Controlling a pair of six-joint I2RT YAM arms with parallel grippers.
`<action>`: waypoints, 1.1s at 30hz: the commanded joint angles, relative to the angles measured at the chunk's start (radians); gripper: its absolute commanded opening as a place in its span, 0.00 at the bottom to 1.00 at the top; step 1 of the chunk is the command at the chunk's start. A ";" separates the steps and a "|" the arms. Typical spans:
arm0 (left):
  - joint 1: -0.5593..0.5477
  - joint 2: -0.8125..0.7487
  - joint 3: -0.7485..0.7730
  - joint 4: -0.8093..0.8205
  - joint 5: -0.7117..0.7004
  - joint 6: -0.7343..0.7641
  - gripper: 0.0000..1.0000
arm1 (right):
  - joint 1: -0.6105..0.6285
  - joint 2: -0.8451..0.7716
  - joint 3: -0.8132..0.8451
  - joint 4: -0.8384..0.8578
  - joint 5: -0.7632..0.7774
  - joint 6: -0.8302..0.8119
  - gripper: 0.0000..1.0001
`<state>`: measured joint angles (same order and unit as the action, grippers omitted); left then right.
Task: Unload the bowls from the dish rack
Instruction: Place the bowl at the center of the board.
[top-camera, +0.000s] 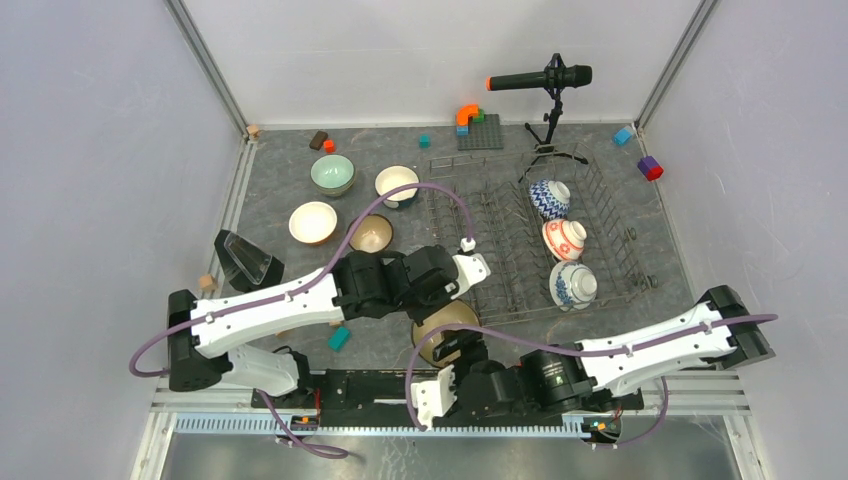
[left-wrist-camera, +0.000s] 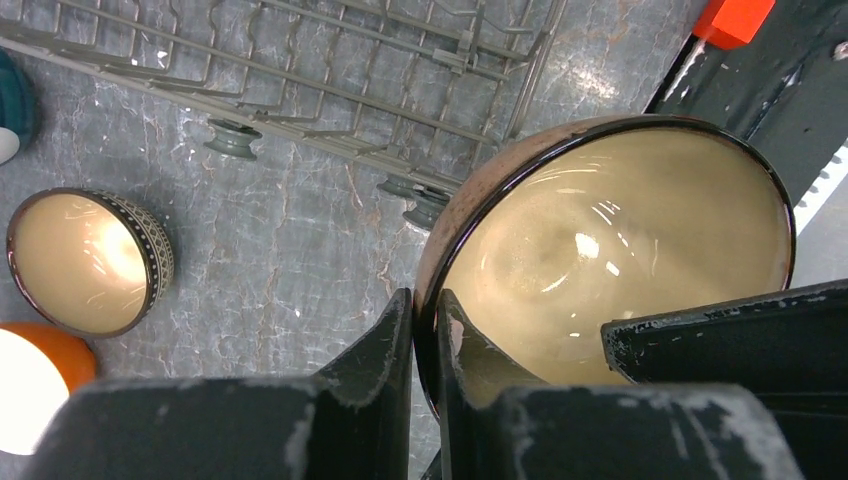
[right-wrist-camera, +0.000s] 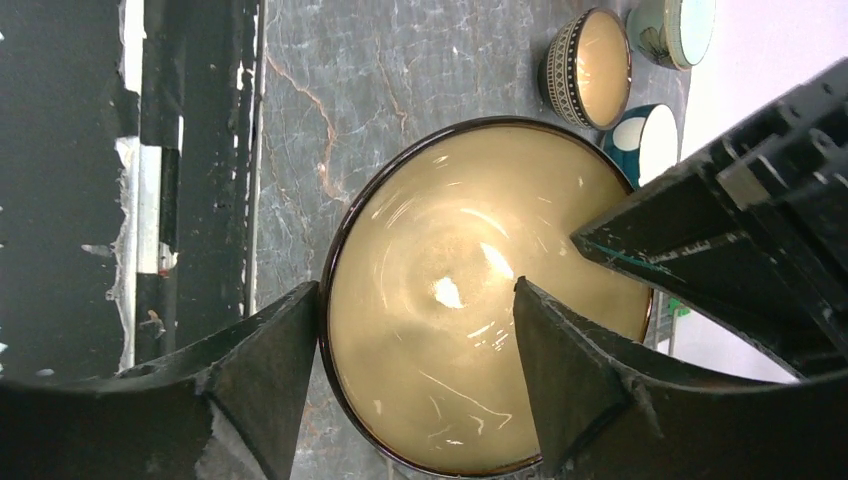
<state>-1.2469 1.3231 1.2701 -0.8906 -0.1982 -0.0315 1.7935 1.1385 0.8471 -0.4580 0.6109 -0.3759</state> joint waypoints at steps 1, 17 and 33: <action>-0.009 -0.065 0.006 0.072 0.033 -0.046 0.02 | 0.001 -0.079 0.063 0.069 0.021 0.027 0.77; -0.003 -0.136 0.011 0.098 -0.018 -0.091 0.02 | 0.001 -0.305 0.068 0.274 -0.164 0.120 0.84; 0.315 -0.461 -0.198 0.065 -0.250 -0.440 0.02 | -0.302 -0.265 0.079 0.407 0.152 0.357 0.87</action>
<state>-1.0176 0.9695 1.1103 -0.8925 -0.3817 -0.2855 1.6619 0.8780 0.8890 -0.0910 0.7933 -0.1818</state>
